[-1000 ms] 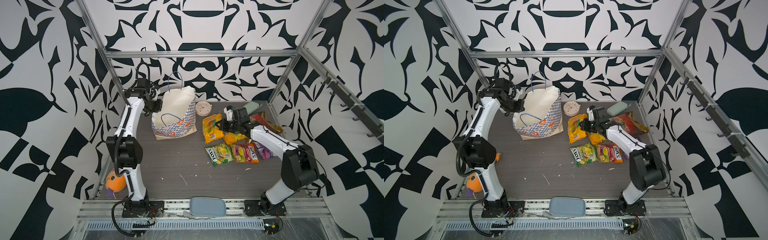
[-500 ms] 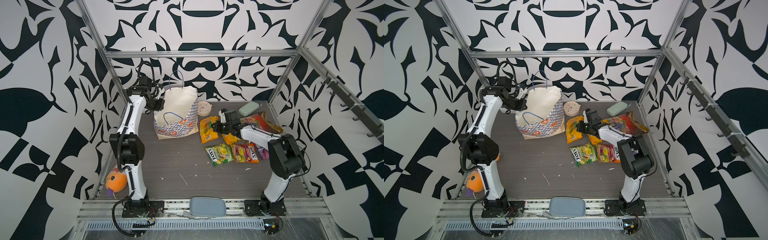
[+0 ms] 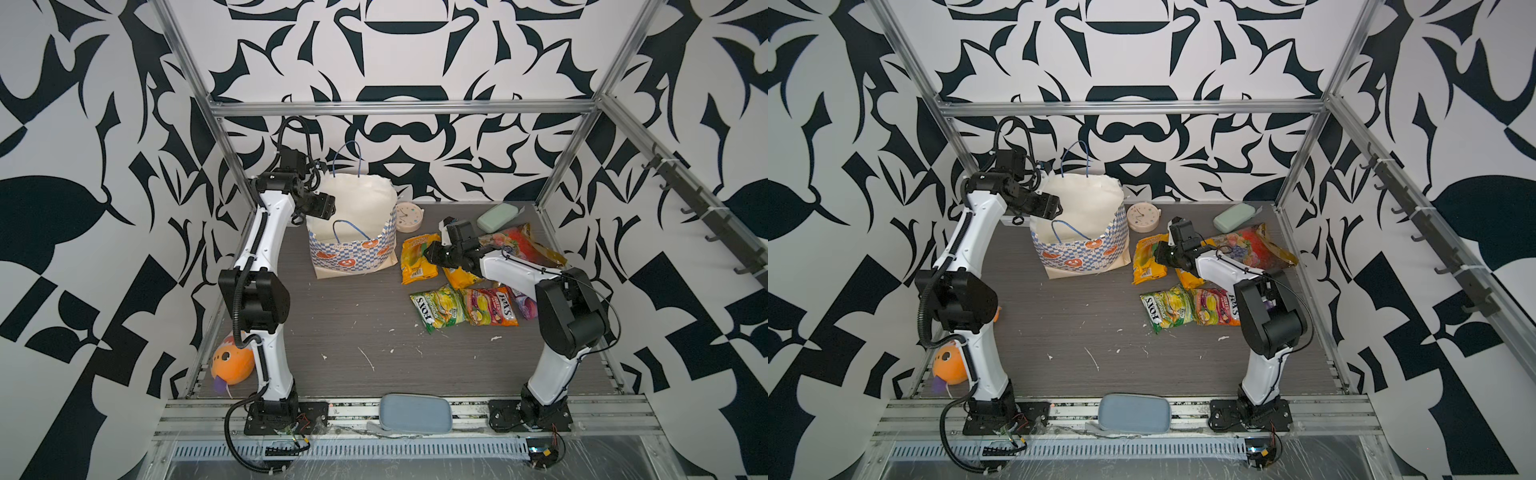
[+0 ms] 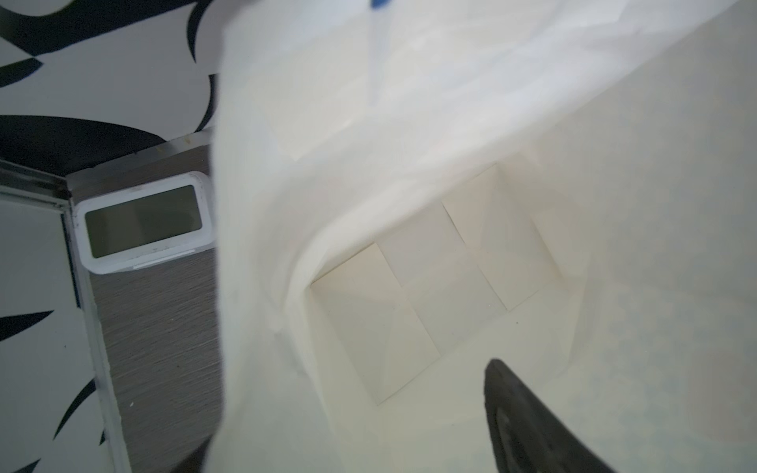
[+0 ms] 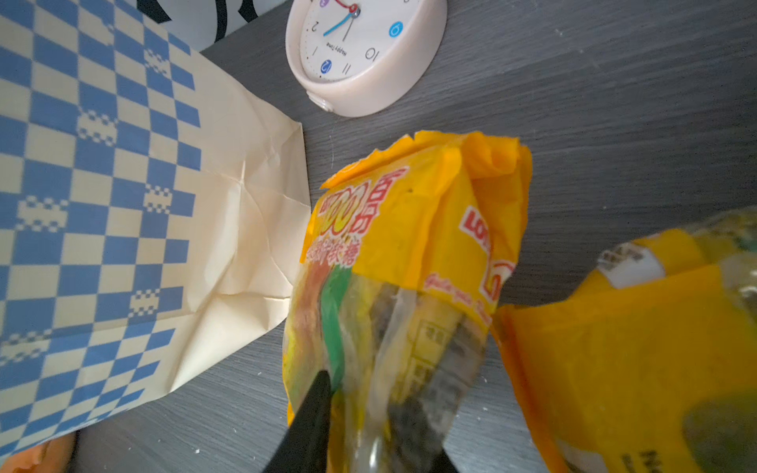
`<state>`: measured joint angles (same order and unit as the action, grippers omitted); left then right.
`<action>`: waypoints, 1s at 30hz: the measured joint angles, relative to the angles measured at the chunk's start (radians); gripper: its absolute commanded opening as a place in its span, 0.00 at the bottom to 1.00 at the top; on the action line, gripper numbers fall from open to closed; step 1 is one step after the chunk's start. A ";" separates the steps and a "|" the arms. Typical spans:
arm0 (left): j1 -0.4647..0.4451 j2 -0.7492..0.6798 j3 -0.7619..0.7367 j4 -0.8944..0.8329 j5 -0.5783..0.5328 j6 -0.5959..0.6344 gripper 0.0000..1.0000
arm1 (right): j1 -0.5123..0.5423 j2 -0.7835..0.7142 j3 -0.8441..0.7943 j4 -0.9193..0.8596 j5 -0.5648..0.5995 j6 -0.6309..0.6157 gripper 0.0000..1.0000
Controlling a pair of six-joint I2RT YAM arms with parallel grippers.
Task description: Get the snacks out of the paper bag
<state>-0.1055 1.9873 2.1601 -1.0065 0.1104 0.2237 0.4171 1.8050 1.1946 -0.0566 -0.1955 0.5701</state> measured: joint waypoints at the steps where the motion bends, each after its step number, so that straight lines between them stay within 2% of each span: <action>1: -0.002 -0.011 -0.002 0.009 -0.008 -0.003 0.92 | 0.004 0.000 0.002 -0.003 0.007 -0.002 0.35; 6: -0.006 -0.080 -0.006 0.053 -0.044 -0.023 0.95 | 0.012 0.000 0.017 -0.037 0.028 -0.016 0.41; 8: -0.006 -0.108 -0.006 0.066 -0.058 -0.027 1.00 | 0.017 0.000 0.028 -0.049 0.031 -0.019 0.47; 10: -0.006 -0.133 -0.006 0.080 -0.075 -0.044 1.00 | 0.018 0.000 0.037 -0.055 0.037 -0.024 0.55; 12: -0.006 -0.159 -0.006 0.098 -0.101 -0.064 1.00 | 0.018 0.000 0.045 -0.058 0.043 -0.032 0.56; 15: -0.006 -0.217 -0.051 0.154 -0.143 -0.107 1.00 | 0.021 0.000 0.068 -0.080 0.061 -0.045 0.72; 17: -0.006 -0.295 -0.151 0.220 -0.169 -0.140 1.00 | 0.024 0.000 0.088 -0.095 0.073 -0.056 0.96; 24: -0.011 -0.662 -0.649 0.507 -0.246 -0.258 1.00 | 0.026 -0.005 0.116 -0.108 0.097 -0.106 0.99; 27: -0.013 -0.785 -0.815 0.592 -0.289 -0.310 1.00 | 0.025 -0.019 0.125 -0.129 0.094 -0.116 0.99; 30: -0.020 -0.875 -0.935 0.640 -0.326 -0.356 1.00 | 0.028 -0.023 0.164 -0.155 0.072 -0.124 0.95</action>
<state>-0.1253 1.1126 1.2251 -0.3668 -0.2153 -0.1326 0.4450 1.7824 1.3586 -0.2115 -0.1234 0.4465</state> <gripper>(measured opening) 0.998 0.969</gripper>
